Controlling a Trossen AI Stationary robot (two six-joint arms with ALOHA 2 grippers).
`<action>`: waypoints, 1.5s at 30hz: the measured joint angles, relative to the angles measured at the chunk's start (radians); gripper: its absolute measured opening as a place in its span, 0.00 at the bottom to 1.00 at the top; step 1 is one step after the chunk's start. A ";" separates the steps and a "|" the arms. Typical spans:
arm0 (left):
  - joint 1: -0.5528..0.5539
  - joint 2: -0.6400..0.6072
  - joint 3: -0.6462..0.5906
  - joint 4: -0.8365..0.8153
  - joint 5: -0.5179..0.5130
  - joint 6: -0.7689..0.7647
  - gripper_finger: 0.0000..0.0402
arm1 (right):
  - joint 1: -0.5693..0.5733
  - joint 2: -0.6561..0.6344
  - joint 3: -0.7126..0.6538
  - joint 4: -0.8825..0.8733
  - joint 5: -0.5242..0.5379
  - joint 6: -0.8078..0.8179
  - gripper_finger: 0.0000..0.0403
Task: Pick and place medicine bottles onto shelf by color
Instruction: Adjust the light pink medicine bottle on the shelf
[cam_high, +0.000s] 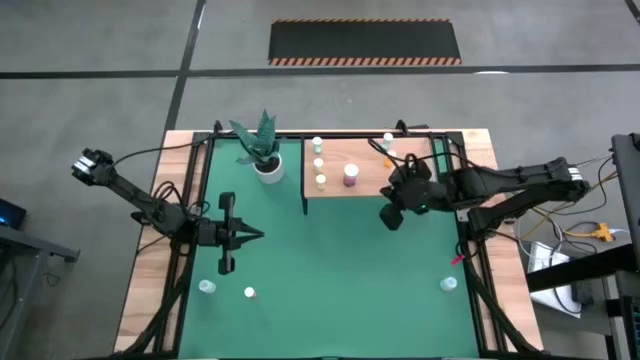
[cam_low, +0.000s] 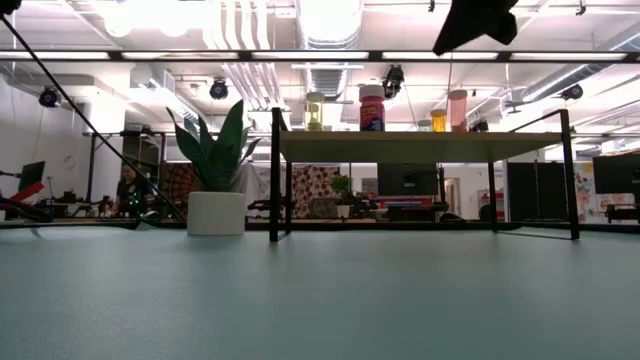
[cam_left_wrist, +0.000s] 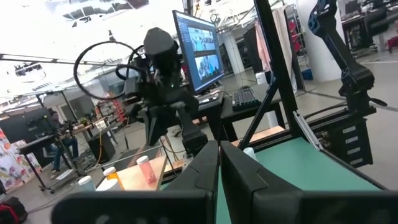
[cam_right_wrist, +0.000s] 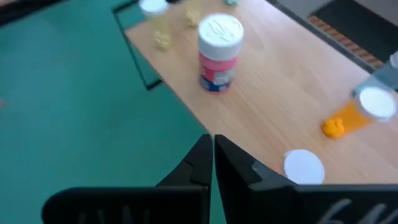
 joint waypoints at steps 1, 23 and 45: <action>0.000 0.000 0.000 0.003 0.000 0.000 0.00 | -0.001 0.013 0.004 -0.013 0.004 0.018 0.02; 0.000 0.000 -0.010 0.004 0.000 0.000 0.00 | -0.021 0.156 0.006 -0.099 0.152 0.183 0.02; 0.000 0.000 -0.010 0.012 0.000 0.000 0.00 | -0.029 0.202 -0.006 -0.183 0.214 0.232 0.02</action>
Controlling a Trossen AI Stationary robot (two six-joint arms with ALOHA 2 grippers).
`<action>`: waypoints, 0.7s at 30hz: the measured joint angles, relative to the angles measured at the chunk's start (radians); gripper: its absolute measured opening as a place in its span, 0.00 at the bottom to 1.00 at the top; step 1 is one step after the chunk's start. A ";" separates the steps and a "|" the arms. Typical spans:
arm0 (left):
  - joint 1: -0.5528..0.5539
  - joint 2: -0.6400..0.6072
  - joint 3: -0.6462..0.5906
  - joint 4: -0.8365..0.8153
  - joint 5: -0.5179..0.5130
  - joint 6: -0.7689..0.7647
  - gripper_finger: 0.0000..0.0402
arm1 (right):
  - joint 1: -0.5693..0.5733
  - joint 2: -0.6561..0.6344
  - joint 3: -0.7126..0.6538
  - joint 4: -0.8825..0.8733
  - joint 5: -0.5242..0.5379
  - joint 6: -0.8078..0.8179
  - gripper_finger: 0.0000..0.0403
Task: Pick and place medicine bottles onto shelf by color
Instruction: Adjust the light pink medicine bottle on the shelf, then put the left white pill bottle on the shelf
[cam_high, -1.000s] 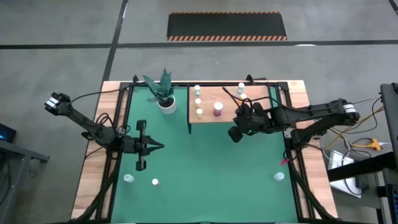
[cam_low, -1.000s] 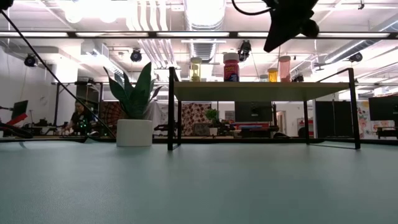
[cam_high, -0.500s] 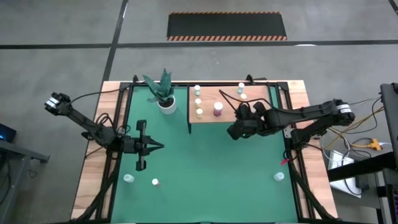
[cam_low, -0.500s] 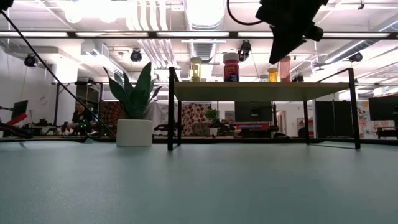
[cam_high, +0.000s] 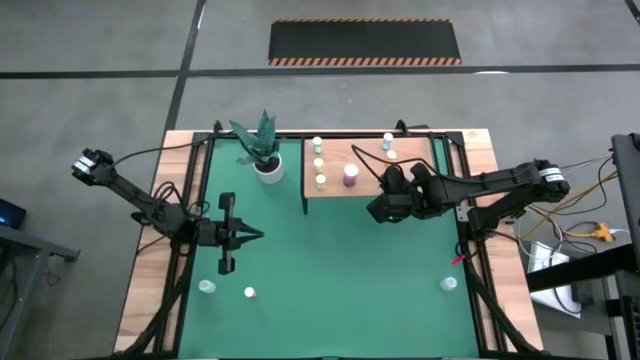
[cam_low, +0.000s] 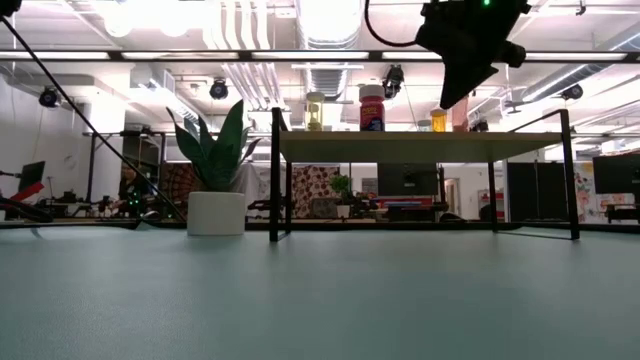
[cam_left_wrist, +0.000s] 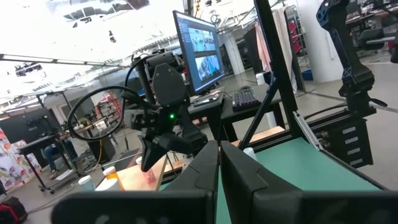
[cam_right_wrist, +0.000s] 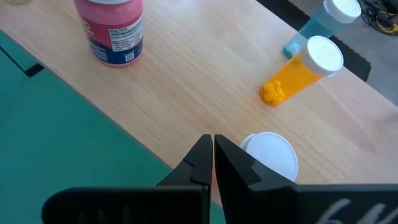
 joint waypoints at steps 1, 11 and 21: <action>0.000 0.000 0.000 0.000 0.000 0.000 0.00 | 0.000 0.001 0.000 0.000 0.000 -0.001 0.02; 0.000 0.000 0.000 0.000 0.000 -0.004 0.00 | 0.003 -0.007 -0.008 0.009 0.025 -0.028 0.02; 0.000 0.100 0.002 0.141 0.005 -0.251 0.00 | 0.134 -0.064 -0.023 0.309 -0.138 -0.422 0.02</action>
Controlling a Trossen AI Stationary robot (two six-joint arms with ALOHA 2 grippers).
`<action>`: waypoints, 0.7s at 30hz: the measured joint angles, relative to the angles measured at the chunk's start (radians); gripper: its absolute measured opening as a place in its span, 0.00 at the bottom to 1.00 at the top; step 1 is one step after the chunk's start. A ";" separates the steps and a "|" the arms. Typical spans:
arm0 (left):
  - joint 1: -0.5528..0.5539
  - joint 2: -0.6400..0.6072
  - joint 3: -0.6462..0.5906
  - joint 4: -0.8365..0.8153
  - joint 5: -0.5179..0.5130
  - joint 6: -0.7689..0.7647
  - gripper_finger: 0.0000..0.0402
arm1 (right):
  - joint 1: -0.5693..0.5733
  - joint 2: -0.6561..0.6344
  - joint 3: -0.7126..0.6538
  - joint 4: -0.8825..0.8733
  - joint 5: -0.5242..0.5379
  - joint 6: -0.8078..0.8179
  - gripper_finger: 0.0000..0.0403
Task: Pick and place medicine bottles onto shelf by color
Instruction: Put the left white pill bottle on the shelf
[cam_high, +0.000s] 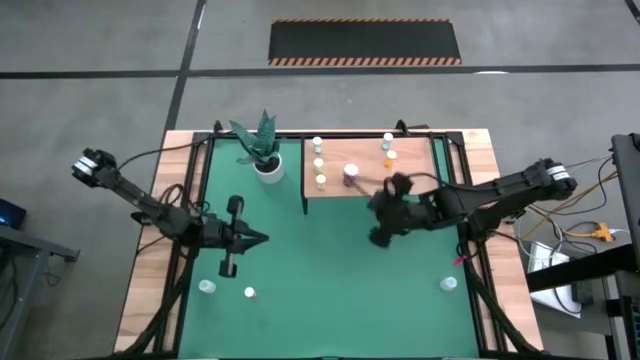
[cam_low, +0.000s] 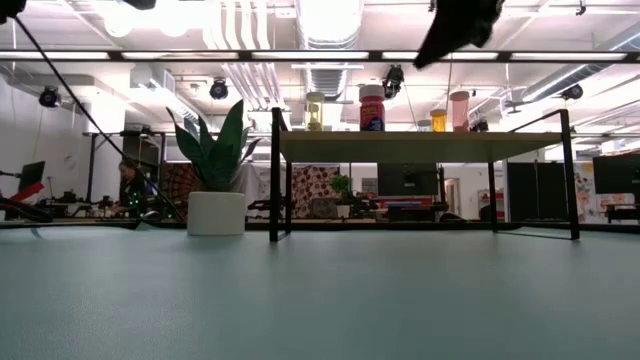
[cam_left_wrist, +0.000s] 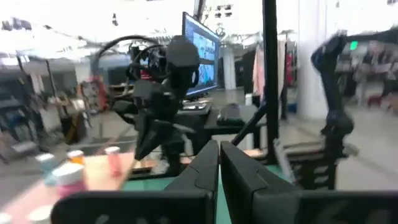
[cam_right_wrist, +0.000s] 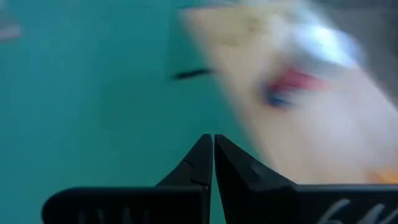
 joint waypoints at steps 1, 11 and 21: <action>0.000 0.029 0.007 0.030 0.000 -0.036 0.00 | 0.018 -0.009 -0.016 0.045 -0.059 -0.076 0.02; -0.032 0.292 0.203 -0.071 -0.001 -0.480 0.00 | 0.108 -0.135 -0.288 0.543 -0.310 -0.518 0.02; -0.197 0.467 0.646 -1.309 0.294 -1.693 0.00 | 0.110 -0.249 -0.455 0.686 -0.317 -0.558 0.02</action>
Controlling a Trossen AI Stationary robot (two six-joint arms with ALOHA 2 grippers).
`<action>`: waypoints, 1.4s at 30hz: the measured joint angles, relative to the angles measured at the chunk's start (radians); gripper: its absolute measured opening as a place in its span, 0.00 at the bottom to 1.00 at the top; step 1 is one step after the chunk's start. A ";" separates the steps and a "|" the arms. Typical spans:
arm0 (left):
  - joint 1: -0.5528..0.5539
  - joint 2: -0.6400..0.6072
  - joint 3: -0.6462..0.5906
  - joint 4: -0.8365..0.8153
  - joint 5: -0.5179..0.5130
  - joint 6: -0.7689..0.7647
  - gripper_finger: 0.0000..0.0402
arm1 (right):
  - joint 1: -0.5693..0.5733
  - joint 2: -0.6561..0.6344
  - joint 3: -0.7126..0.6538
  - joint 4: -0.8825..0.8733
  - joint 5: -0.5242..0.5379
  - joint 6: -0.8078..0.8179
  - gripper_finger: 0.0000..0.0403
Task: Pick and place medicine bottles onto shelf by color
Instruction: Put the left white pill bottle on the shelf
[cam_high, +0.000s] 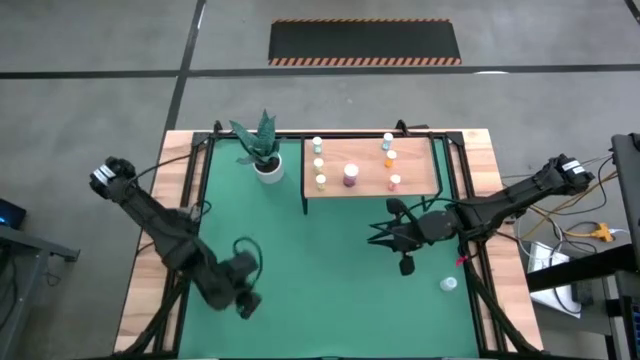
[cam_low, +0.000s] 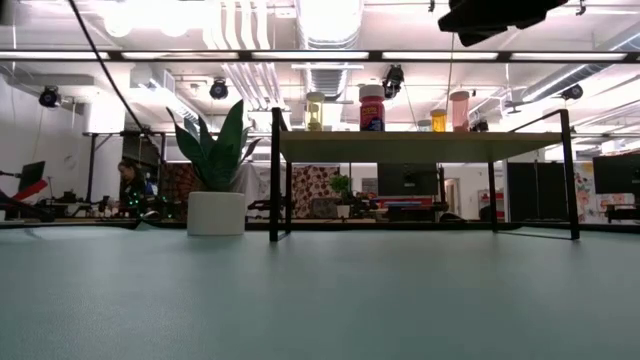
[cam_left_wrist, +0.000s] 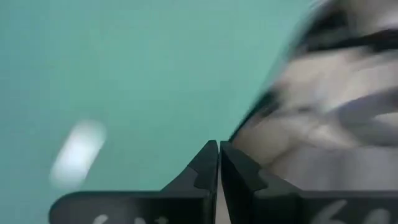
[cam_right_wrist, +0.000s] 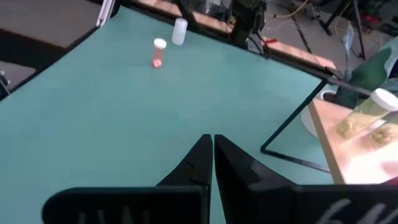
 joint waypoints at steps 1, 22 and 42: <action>-0.017 0.023 0.031 -0.109 0.078 -0.088 0.00 | 0.000 -0.005 -0.008 0.014 0.000 0.000 0.02; -0.091 -0.045 -0.186 -0.361 0.298 -0.438 0.28 | 0.011 -0.008 -0.051 0.037 -0.002 0.001 0.02; -0.113 -0.057 -0.306 -0.383 0.366 -0.439 0.56 | 0.011 -0.007 -0.060 0.036 -0.001 0.048 0.02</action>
